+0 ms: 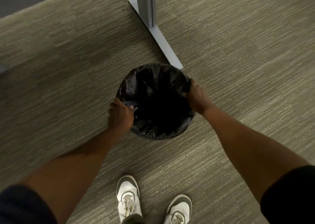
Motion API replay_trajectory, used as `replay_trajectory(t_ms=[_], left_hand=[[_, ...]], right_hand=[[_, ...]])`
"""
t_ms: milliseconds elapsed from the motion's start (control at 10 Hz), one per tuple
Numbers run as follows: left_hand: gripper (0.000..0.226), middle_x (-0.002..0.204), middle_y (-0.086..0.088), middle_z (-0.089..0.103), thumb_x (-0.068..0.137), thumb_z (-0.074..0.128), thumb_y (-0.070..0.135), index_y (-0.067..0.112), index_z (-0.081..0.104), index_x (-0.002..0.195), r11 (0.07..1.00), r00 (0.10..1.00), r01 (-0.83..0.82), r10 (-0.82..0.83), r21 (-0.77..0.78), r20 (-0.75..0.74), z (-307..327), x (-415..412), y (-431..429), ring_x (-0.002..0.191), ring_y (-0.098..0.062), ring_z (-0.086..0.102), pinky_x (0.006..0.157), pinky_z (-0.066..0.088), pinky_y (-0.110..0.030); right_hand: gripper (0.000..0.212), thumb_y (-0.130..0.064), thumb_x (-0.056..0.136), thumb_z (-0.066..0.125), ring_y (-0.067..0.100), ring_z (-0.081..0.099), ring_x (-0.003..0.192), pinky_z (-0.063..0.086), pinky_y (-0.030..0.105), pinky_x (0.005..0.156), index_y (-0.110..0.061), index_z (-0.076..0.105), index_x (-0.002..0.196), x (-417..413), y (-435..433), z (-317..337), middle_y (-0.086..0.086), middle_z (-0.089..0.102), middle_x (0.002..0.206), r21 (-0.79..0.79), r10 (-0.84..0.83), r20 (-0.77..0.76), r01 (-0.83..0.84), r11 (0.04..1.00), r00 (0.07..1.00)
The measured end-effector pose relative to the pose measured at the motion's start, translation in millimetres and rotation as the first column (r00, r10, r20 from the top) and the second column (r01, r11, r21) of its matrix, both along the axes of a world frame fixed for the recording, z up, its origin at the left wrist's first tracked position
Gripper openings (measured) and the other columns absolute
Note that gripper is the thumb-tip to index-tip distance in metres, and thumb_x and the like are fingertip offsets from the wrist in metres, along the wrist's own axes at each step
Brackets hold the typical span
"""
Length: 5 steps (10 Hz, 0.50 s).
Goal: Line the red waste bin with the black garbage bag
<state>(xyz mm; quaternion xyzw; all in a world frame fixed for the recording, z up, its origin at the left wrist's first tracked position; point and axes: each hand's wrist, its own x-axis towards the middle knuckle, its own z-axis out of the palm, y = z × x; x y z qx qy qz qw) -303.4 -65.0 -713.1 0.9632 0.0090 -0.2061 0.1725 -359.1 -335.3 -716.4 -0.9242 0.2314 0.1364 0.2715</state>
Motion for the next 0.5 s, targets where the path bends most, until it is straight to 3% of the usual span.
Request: replay_trajectory(t_ms=[100,200,300,400,500], left_hand=[[0.08,0.143,-0.035,0.034,0.089,0.05,0.047,-0.006,0.018,0.141,0.919,0.934,0.284,-0.33,0.273,0.139,18,-9,5,0.126,-0.048,0.04,0.091,0.047,-0.055],[0.083,0.151,-0.035,0.023,0.089,0.046,0.047,-0.006,0.015,0.144,0.841,0.85,0.392,-0.486,0.372,0.202,40,-18,1,0.138,-0.052,0.025,0.101,0.039,-0.061],[0.084,0.153,-0.035,0.018,0.088,0.044,0.046,-0.006,0.013,0.145,0.796,0.777,0.432,-0.567,0.423,0.274,70,-25,-2,0.142,-0.052,0.014,0.107,0.029,-0.066],[0.082,0.155,-0.033,0.015,0.087,0.042,0.046,-0.004,0.013,0.146,0.76,0.683,0.456,-0.633,0.464,0.365,106,-32,-5,0.143,-0.052,0.011,0.112,0.016,-0.068],[0.081,0.155,-0.029,-0.019,0.087,0.032,0.047,-0.002,0.006,0.146,0.758,0.646,0.424,-0.636,0.496,0.421,141,-44,-7,0.144,-0.05,-0.007,0.113,-0.006,-0.067]], right_hand=[[0.092,-0.054,0.086,0.053,0.047,0.017,0.14,0.026,0.058,0.109,-0.011,0.001,0.149,-2,14,12,0.028,0.013,0.155,-0.187,0.019,-0.023,-0.023,0.982,1.0],[0.107,-0.061,0.077,0.058,0.046,-0.002,0.144,0.014,0.058,0.113,-0.01,-0.003,0.149,-8,30,32,0.031,-0.006,0.156,-0.361,0.144,0.07,-0.109,0.926,0.987],[0.113,-0.062,0.073,0.061,0.048,0.0,0.144,0.018,0.06,0.111,-0.006,0.0,0.149,-17,40,58,0.035,0.0,0.154,-0.452,0.214,0.142,-0.129,0.882,0.966],[0.101,-0.07,0.083,0.041,0.05,0.006,0.143,0.027,0.061,0.107,-0.002,0.005,0.149,-30,42,89,0.038,0.008,0.151,-0.562,0.299,0.227,-0.126,0.818,0.927],[0.101,-0.075,0.084,0.033,0.053,0.01,0.141,0.029,0.061,0.104,0.0,0.009,0.148,-36,41,122,0.042,0.015,0.148,-0.608,0.323,0.311,-0.074,0.79,0.894]])
